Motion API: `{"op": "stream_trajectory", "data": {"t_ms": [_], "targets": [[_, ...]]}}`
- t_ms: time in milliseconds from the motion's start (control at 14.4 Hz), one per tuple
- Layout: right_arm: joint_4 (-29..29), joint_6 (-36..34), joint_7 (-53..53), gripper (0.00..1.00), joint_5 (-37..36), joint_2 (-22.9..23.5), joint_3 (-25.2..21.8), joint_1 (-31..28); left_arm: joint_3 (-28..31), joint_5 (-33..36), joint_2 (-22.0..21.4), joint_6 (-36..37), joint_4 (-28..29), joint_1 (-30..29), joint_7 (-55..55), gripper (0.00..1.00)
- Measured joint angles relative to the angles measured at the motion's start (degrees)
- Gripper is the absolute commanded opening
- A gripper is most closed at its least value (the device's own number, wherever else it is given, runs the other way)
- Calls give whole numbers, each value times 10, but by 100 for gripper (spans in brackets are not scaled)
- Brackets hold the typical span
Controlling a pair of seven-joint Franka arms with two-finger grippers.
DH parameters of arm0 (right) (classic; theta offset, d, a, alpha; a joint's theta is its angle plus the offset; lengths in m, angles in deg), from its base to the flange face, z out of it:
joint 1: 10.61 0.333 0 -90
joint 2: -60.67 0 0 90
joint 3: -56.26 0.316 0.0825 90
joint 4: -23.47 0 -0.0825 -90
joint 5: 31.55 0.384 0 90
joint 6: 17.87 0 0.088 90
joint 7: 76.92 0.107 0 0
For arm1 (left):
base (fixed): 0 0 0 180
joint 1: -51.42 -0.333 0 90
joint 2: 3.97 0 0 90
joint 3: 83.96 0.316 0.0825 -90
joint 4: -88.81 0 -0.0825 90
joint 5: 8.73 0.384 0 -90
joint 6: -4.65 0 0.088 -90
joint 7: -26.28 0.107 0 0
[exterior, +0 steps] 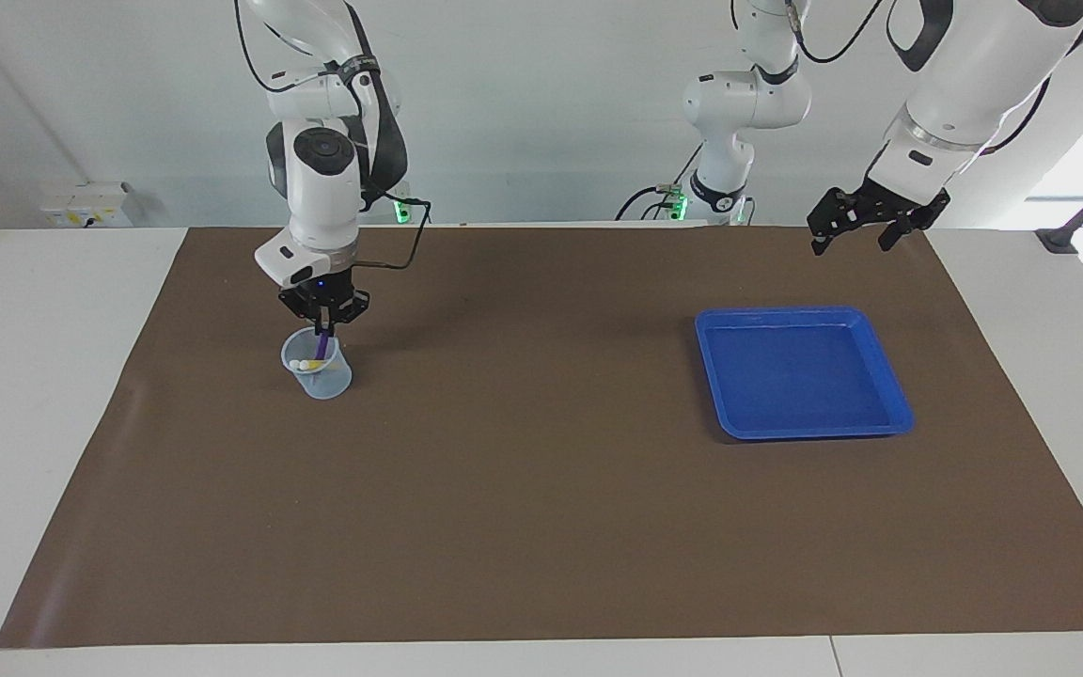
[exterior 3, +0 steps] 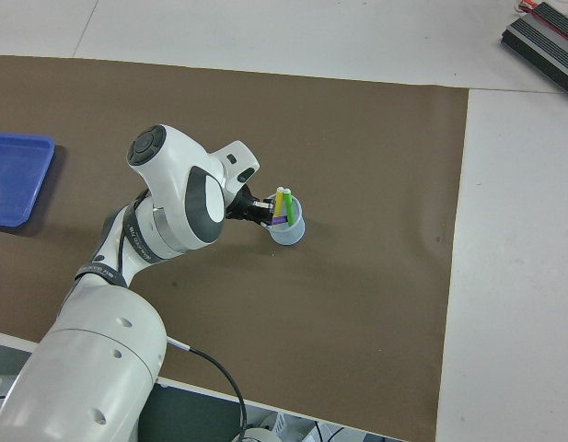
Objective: Right arm passes pens to left for tray arrangement
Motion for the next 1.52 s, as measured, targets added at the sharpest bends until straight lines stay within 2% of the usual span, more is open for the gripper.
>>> {"op": "stream_trajectory", "data": {"t_ms": [139,485,831,970,1178,1524], "targets": [[27,-39,0,0,14,-1,-1,0,0,0,0,0,0,0,0,100],[135,-174,-19,0,101,-9,-9,-1,0,0,0,0,1,-11,0,100],[234,-262,-20,0,229,-11,-24,-1,0,-1,-1,-1,8,-16,0,100],[257,-271,-12,0,305,-11,-30,-2,0,-3,-4,-1,16,-22,0,100],[265,-269,15,0,479,-10,-49,-2,1,-26,-13,-7,32,-32,-6,100],[266,-249,21,0,722,-8,-45,-1,2,-171,-24,-70,63,-59,-177,100]]}}
